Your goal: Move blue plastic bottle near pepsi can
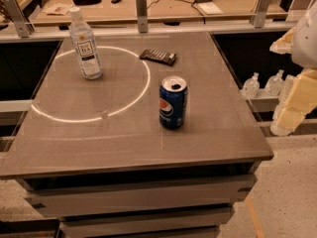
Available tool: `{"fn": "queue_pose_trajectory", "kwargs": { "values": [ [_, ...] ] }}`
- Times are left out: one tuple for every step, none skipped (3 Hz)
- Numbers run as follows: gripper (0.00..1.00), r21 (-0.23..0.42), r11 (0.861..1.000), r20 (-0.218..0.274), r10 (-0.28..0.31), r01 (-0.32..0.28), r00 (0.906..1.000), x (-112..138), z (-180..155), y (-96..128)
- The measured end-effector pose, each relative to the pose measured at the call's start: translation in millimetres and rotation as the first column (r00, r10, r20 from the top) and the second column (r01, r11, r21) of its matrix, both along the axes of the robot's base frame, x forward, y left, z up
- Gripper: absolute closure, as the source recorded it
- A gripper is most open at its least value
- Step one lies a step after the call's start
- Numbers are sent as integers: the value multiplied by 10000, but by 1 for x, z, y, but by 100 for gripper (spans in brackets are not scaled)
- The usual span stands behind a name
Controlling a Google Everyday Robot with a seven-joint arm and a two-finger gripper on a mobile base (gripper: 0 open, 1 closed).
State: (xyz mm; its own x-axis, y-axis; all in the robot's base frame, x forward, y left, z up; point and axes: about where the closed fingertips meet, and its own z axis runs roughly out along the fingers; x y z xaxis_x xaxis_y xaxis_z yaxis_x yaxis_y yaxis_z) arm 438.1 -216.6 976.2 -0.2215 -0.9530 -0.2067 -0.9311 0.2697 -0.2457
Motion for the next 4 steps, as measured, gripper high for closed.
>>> {"fn": "queue_pose_trajectory", "kwargs": {
  "values": [
    [0,5,10000,2,-3,3,10000,0,0,0],
    [0,517,9980,-17,-366,367,9993,-1,4,-2],
    [0,862,9931,-219,-779,795,9967,19,9,1],
    [0,1542,9837,-81,-918,920,9957,55,32,27]
  ]
}}
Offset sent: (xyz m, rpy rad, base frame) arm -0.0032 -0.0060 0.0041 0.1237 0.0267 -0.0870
